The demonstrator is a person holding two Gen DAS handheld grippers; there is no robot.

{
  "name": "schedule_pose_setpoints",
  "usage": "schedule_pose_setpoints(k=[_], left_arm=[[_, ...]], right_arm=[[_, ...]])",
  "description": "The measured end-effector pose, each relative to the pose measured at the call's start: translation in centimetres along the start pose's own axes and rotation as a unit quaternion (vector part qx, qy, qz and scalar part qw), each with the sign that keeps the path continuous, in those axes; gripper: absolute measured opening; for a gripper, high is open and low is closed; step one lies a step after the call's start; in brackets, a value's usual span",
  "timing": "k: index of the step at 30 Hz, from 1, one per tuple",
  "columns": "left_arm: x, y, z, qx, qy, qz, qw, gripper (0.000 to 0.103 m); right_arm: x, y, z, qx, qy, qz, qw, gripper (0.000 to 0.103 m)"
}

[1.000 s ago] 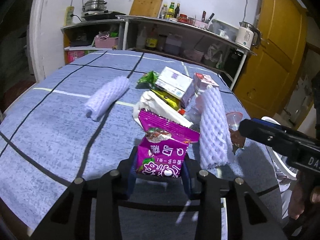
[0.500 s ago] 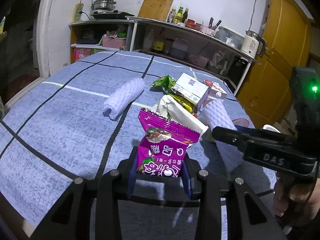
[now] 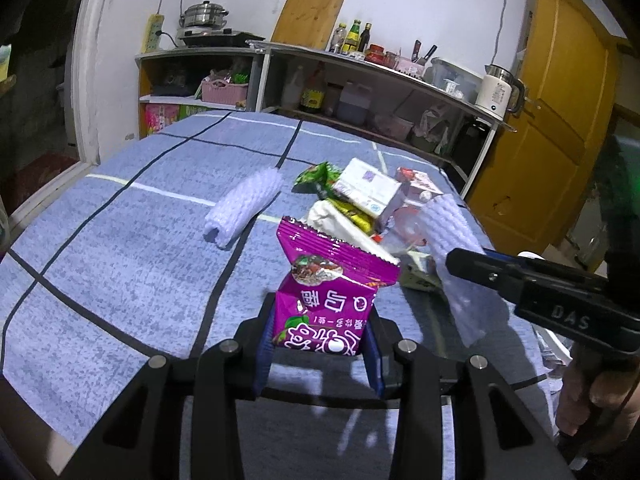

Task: Collect trash
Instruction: 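Carry both items over the bin and open both grippers to drop them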

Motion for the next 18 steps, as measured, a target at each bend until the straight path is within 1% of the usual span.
schedule_pose_setpoints(k=[5, 9, 14, 18], left_arm=[[1.2, 0.4, -1.8, -0.012, -0.013, -0.009, 0.9998, 0.039], [1.8, 0.6, -3.9, -0.026, -0.031, -0.011, 0.9991, 0.040], [1.9, 0.8, -7.6, -0.053, -0.060, -0.007, 0.9967, 0.040], [1.9, 0.9, -11.3, -0.081, -0.090, -0.005, 0.9926, 0.040]], right_arm=[[3.2, -0.6, -0.8, -0.013, -0.001, -0.023, 1.000, 0.028], [5.7, -1.6, -2.3, -0.033, -0.013, -0.037, 0.999, 0.028], [9.0, -3.4, -5.5, -0.067, -0.045, -0.054, 0.995, 0.028], [11.6, -4.5, -8.6, -0.096, -0.075, -0.068, 0.990, 0.028]])
Point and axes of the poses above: each gripper's, at about its wrist camera, not at the fingertips, and x roughly against the way its jaws point, z to its left, y to its top, the point moved 3 cm from there along -x, roughly the way its jaws point, and after that the axes turned 9 degrees about y, right-handed, at the moved point
